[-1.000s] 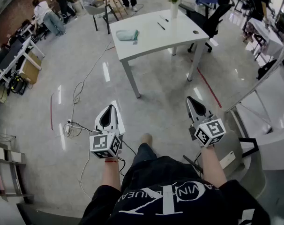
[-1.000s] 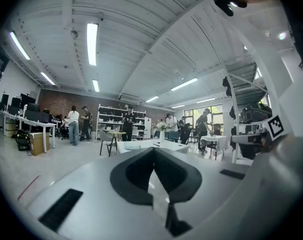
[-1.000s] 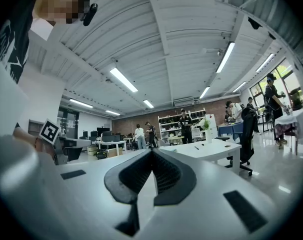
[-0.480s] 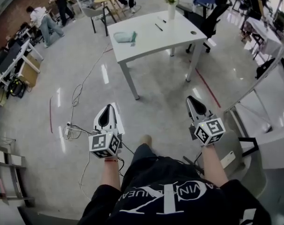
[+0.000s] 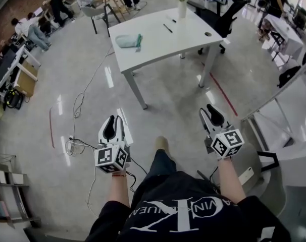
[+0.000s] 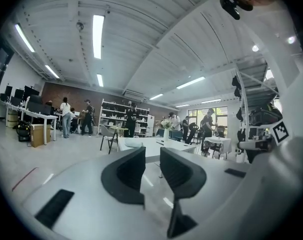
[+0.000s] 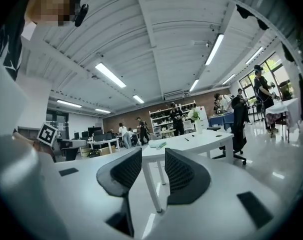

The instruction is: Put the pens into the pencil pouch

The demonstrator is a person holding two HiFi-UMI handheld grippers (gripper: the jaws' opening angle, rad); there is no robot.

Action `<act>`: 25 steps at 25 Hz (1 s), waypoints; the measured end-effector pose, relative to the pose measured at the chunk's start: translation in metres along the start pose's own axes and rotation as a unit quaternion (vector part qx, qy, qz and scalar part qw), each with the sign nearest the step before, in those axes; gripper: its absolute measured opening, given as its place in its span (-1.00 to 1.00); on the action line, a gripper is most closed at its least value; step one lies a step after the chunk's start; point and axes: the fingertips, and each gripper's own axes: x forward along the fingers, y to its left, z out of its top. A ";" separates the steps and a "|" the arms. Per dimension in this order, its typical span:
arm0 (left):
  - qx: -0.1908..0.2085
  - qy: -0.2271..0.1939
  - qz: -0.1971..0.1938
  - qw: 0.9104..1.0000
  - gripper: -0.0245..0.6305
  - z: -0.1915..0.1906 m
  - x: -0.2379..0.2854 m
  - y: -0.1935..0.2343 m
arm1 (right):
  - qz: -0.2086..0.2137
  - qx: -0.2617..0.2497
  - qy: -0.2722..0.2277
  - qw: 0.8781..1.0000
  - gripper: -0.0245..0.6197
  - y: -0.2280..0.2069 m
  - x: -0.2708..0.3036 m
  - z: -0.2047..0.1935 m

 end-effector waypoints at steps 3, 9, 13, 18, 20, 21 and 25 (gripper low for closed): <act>-0.017 0.009 -0.003 1.000 -0.68 -0.005 0.039 0.008 | -0.004 0.003 0.008 1.000 -0.46 -0.016 0.027 0.001; -0.021 0.012 -0.025 0.999 -0.66 0.017 0.119 0.024 | -0.028 0.018 0.012 0.999 -0.45 -0.046 0.084 0.018; -0.018 0.014 -0.040 0.999 -0.66 0.025 0.166 0.034 | -0.042 0.021 0.014 0.999 -0.44 -0.063 0.121 0.025; -0.016 0.021 -0.052 0.998 -0.66 0.028 0.219 0.052 | -0.053 0.033 0.020 0.998 -0.44 -0.081 0.167 0.024; -0.017 0.023 -0.054 0.998 -0.66 0.030 0.239 0.062 | -0.058 0.038 0.022 0.997 -0.44 -0.087 0.186 0.022; -0.017 0.023 -0.054 0.998 -0.66 0.031 0.249 0.067 | -0.059 0.040 0.022 0.997 -0.44 -0.090 0.196 0.021; -0.016 0.022 -0.056 0.998 -0.66 0.030 0.288 0.086 | -0.063 0.042 0.023 0.997 -0.44 -0.102 0.234 0.020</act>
